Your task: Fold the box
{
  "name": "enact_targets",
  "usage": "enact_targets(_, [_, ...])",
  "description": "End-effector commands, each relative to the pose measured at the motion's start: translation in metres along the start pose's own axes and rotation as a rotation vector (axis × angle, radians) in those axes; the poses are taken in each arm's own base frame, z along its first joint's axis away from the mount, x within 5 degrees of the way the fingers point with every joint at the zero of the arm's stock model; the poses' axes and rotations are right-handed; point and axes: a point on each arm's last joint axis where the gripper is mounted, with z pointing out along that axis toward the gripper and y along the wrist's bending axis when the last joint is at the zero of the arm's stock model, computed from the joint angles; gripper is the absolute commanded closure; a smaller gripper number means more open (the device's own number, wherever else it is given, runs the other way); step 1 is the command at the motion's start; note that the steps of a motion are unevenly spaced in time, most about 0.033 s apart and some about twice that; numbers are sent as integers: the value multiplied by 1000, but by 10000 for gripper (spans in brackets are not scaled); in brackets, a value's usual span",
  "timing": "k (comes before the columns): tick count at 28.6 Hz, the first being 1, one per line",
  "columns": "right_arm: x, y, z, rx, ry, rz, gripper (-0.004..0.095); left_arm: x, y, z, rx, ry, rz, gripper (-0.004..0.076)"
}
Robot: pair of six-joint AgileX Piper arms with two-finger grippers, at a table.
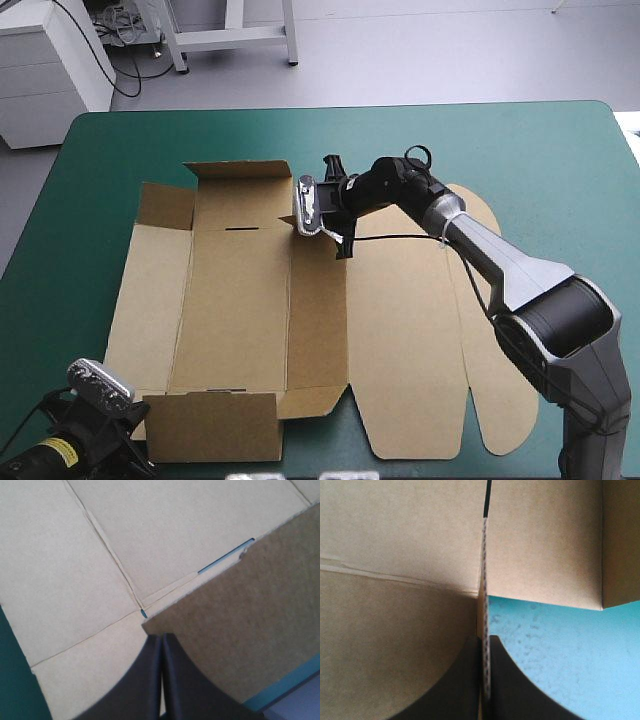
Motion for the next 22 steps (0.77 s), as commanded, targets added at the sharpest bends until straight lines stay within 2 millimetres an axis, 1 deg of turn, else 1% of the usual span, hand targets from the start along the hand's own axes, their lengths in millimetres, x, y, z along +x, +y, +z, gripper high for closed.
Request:
enact_targets(1, [-12, -18, -20, 133, -33, 4, 928, -12, 3, -5, -20, -86, -8, 734])
enact_targets(5, [-2, -10, 1, 73, -10, 60, 928, -12, 3, -5, -26, -89, -6, 734])
enact_targets(7, [1, -8, 7, 57, -9, 78, 928, -12, 3, -5, -26, -89, -6, 734])
enact_targets(9, [2, -7, 11, 53, -10, 87, 928, -12, 3, -5, -30, -88, -4, 734])
enact_targets(12, [2, -7, 12, 53, -13, 92, 928, -12, 4, -5, -40, -85, 2, 734])
enact_targets(15, [0, -7, 12, 48, -32, 111, 928, -12, 5, -5, -47, -83, 6, 734])
enact_targets(22, [-19, 4, 16, -5, -96, 62, 928, -12, 5, -5, -48, -84, 6, 734])
